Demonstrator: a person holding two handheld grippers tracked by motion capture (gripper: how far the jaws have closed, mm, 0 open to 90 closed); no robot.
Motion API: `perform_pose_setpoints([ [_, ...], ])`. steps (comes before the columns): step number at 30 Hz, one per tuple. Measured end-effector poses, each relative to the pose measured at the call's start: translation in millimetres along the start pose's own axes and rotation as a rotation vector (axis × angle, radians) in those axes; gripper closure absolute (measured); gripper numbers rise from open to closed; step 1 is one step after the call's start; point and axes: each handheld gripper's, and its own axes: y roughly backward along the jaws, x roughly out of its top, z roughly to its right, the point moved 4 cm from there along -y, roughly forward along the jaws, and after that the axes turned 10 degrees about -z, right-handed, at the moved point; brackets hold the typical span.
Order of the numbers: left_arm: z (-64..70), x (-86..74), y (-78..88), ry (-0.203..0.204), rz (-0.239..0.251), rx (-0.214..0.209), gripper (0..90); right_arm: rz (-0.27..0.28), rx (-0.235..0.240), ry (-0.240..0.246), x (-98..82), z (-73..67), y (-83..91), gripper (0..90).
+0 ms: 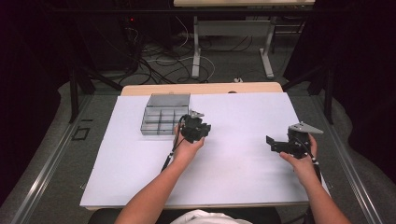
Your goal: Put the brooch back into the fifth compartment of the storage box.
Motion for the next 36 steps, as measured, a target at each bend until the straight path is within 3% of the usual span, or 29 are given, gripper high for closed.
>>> perform_pose_setpoints([
  [14, -32.3, -3.0, 16.1, 0.088, 0.021, 0.039, 76.6, 0.001, 0.000, 0.000, 0.0, 0.3, 0.1, 0.5],
  [36, -70.4, -13.2, 32.1, 0.167, 0.032, 0.091, 76.7, -0.002, -0.001, -0.003, -0.4, 0.1, -0.1, 0.5],
])
